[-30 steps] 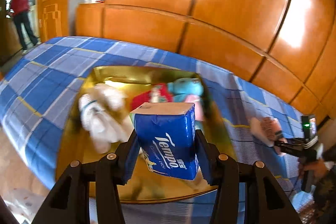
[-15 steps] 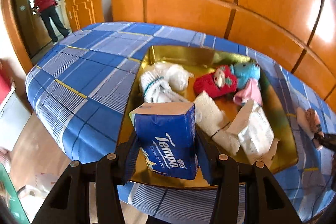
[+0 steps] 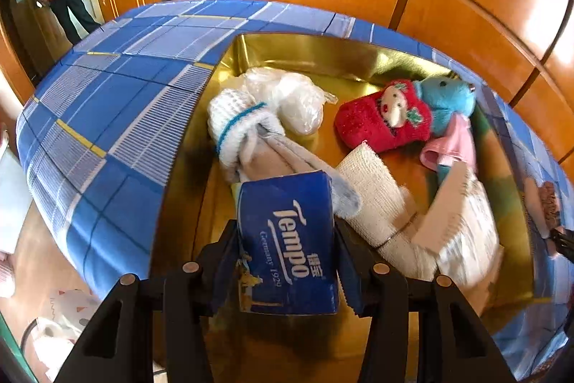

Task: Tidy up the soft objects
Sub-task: 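Lower the blue Tempo pack into the gold tray and open the left tool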

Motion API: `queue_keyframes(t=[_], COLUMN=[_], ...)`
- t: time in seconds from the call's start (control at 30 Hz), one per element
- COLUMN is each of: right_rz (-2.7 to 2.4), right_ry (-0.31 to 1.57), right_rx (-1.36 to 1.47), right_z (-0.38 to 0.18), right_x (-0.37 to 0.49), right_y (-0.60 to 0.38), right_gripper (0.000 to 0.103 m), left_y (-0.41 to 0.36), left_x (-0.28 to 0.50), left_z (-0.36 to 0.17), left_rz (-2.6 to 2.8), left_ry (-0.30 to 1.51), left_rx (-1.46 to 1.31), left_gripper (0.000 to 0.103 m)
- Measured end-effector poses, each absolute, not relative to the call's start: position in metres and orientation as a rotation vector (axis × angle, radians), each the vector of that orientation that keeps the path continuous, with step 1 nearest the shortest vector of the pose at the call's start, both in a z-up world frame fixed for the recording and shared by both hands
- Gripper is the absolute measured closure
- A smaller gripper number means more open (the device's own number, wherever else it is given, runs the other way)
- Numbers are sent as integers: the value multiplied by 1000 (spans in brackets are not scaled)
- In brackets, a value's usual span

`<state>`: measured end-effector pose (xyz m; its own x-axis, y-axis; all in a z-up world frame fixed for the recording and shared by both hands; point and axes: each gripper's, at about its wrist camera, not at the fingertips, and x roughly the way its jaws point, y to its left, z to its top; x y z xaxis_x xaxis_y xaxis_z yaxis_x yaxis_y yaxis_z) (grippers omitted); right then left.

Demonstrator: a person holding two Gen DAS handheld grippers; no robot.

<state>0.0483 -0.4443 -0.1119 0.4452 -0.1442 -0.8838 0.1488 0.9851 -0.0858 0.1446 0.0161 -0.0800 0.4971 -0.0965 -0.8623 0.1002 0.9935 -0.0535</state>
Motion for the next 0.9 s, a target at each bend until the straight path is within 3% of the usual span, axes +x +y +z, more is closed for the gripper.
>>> queue_keyframes(t=[0.17, 0.3, 0.5, 0.9], right_rz=[-183, -181, -185, -197], right_ry=[1095, 1095, 1096, 1088], right_rx=[1, 4, 3, -18], right_z=[-112, -112, -112, -112], right_x=[49, 48, 48, 47], right_y=[-443, -444, -443, -440], right_gripper=[67, 67, 66, 67], left_y=[4, 0, 2, 0], left_x=[159, 155, 138, 78], left_z=[-84, -80, -74, -27], left_rz=[-145, -128, -95, -72], left_ry=[1054, 1028, 987, 805], left_rx=[2, -11, 14, -22], left_gripper=[51, 33, 23, 15])
